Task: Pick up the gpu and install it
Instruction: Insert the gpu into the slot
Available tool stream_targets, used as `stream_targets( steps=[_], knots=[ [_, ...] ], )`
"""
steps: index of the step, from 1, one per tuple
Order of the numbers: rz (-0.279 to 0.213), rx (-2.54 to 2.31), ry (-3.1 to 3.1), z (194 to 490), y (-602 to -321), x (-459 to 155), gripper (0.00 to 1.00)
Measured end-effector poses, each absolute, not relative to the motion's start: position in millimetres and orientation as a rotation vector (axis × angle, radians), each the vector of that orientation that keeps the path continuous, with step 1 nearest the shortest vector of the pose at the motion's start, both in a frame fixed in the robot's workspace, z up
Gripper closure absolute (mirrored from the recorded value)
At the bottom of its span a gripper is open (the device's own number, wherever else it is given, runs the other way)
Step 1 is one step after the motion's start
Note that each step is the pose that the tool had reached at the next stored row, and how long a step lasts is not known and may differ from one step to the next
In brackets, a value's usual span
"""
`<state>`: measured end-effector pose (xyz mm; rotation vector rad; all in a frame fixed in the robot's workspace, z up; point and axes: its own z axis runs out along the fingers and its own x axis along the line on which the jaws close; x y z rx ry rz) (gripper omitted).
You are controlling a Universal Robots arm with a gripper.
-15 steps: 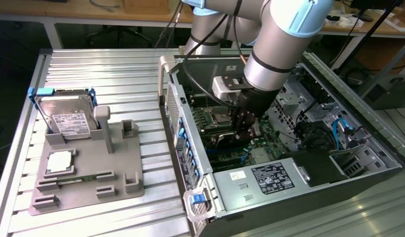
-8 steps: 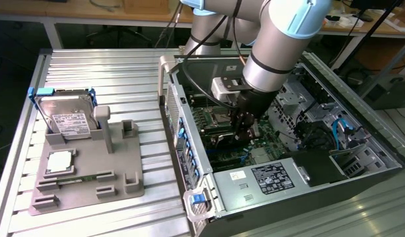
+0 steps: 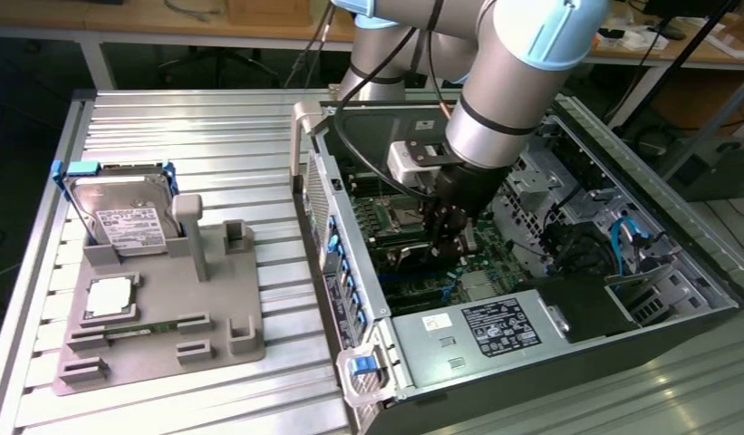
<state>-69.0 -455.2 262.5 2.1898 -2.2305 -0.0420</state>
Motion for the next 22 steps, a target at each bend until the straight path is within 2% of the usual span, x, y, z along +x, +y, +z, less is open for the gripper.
stream_targets(
  steps=[22],
  knots=[
    [-0.045, 2.178, -2.239, 261.6, -455.4, -69.0, 0.73]
  ],
)
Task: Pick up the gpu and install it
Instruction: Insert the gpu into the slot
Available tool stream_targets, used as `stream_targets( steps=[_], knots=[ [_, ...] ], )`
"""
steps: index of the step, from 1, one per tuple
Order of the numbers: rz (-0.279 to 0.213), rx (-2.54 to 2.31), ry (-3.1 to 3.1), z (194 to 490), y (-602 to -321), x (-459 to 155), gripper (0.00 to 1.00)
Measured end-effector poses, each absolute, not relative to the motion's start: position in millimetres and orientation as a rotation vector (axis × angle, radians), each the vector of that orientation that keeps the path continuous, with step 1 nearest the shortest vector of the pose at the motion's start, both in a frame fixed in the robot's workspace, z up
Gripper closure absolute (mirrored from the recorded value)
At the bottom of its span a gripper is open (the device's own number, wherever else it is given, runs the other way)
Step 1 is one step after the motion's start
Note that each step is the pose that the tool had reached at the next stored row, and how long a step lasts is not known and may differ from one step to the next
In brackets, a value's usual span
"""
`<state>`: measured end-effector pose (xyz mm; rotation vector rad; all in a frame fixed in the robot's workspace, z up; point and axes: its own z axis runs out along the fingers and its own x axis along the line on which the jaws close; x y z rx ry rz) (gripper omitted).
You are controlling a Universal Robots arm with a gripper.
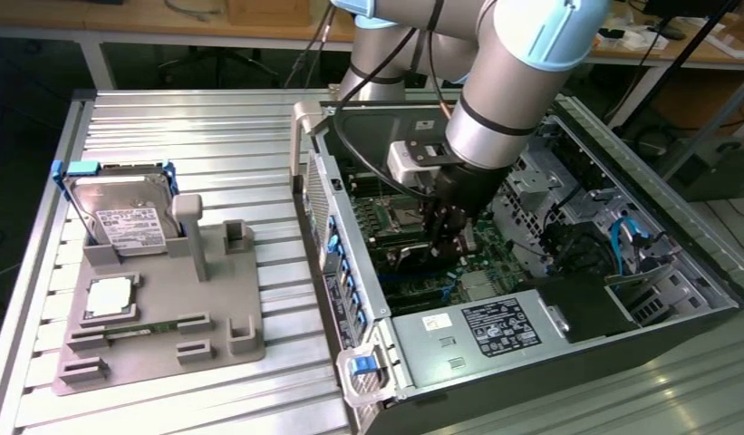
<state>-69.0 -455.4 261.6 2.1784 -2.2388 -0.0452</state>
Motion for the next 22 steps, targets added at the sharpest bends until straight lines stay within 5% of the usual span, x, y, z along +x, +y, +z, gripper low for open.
stream_targets(
  steps=[22],
  knots=[
    [-0.045, 2.178, -2.239, 253.1, -455.4, -69.2, 0.73]
  ],
)
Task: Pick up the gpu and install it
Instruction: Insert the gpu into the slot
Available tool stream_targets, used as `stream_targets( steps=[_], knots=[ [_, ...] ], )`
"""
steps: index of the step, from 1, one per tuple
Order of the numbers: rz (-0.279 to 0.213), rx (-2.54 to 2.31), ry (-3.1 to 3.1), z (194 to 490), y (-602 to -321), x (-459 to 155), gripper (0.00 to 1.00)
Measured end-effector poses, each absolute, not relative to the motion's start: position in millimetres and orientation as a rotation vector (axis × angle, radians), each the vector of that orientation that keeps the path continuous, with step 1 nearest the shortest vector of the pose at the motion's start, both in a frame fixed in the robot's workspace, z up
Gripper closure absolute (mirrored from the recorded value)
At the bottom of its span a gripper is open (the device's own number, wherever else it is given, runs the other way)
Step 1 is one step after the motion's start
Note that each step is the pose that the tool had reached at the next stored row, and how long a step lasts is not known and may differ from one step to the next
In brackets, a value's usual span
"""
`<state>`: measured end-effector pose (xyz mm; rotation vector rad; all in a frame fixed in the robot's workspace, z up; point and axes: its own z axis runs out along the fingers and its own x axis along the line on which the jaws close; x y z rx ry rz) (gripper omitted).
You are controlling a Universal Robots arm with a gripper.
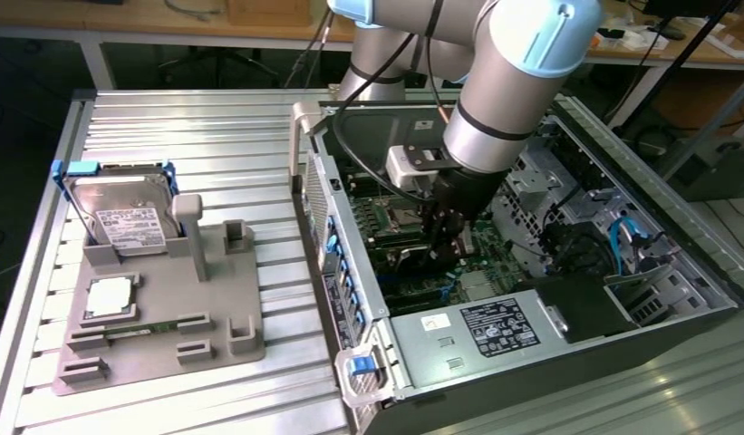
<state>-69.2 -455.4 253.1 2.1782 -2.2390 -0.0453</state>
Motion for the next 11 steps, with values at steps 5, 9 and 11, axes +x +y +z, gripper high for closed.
stream_targets(
  steps=[5, 9, 11],
  knots=[
    [-0.046, 2.178, -2.239, 250.6, -455.4, -69.2, 0.73],
    [-0.045, 2.178, -2.239, 250.6, -455.4, -69.2, 0.73],
    [-0.045, 2.178, -2.239, 250.6, -455.4, -69.2, 0.73]
  ],
)
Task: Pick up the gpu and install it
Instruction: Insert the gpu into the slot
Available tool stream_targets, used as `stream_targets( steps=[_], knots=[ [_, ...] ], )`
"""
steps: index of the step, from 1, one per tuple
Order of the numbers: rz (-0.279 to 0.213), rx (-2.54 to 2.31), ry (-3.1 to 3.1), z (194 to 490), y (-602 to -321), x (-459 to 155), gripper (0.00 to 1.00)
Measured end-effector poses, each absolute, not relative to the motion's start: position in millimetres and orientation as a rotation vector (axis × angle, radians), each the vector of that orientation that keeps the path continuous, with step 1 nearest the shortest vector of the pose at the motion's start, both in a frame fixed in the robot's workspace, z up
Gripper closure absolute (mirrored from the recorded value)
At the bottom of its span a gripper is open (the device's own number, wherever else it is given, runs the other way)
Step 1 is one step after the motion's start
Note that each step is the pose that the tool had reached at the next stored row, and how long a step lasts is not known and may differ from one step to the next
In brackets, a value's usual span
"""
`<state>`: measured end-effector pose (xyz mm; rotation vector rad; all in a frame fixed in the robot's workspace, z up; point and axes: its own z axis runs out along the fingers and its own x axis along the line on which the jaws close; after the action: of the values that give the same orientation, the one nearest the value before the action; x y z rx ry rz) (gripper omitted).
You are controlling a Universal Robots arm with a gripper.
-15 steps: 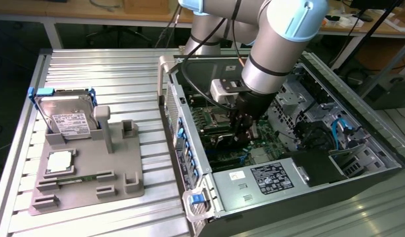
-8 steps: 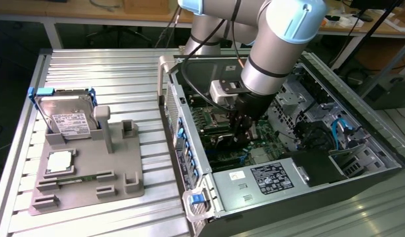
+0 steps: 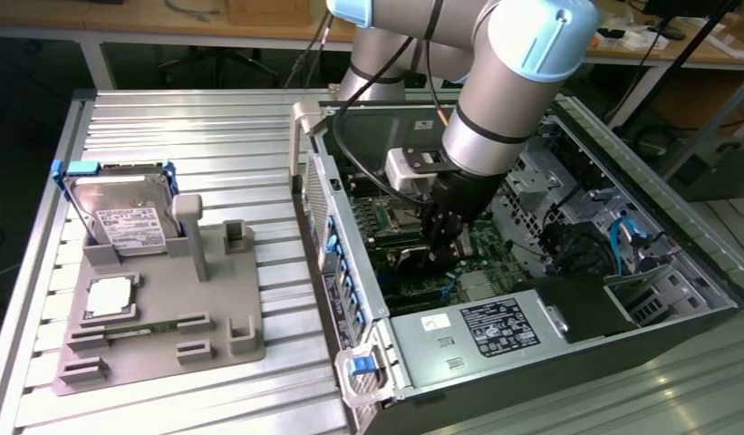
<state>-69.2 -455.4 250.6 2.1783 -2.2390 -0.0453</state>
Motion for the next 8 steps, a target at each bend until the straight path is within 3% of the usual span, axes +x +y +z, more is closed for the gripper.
stream_targets(
  steps=[8],
  knots=[
    [-0.043, 2.178, -2.238, 250.6, -454.7, -69.1, 0.73]
  ],
)
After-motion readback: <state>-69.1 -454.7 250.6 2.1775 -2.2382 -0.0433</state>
